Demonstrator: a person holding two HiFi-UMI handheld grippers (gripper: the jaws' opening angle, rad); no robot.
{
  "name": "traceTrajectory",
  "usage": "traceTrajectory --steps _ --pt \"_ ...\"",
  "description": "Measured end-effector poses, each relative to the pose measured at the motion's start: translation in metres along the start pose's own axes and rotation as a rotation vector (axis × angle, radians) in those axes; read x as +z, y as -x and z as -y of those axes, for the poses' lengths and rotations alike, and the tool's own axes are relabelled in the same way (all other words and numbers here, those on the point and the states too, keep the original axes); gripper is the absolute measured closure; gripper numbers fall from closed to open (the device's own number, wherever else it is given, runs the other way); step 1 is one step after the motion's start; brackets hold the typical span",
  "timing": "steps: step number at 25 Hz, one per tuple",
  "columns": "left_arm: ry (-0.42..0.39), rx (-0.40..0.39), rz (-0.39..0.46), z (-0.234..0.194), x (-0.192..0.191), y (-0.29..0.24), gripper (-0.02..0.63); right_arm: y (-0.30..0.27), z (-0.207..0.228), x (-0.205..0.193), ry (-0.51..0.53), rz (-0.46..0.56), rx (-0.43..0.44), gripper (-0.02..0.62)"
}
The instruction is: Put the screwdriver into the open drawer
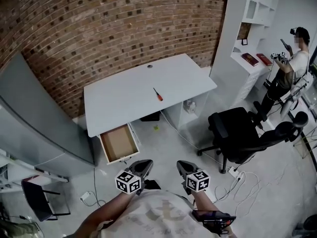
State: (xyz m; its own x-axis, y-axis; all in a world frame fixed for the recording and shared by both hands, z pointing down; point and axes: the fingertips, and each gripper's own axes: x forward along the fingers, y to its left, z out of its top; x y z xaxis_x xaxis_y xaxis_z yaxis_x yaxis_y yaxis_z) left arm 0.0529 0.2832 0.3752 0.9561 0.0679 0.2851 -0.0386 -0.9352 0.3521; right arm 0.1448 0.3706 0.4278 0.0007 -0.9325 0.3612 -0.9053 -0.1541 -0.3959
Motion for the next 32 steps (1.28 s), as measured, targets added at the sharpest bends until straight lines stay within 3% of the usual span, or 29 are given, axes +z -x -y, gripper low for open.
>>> traceTrajectory --steps 14,22,32 --pt "0.03 0.049 0.034 -0.021 0.007 0.003 0.588 -0.017 0.009 -0.004 -0.025 -0.05 0.024 0.572" --pt "0.1 0.118 0.021 -0.066 -0.008 0.008 0.588 -0.065 0.012 -0.008 -0.035 -0.106 0.058 0.572" --pt "0.081 0.039 0.035 -0.113 0.035 -0.049 0.588 -0.114 0.045 0.039 -0.004 -0.114 0.024 0.572"
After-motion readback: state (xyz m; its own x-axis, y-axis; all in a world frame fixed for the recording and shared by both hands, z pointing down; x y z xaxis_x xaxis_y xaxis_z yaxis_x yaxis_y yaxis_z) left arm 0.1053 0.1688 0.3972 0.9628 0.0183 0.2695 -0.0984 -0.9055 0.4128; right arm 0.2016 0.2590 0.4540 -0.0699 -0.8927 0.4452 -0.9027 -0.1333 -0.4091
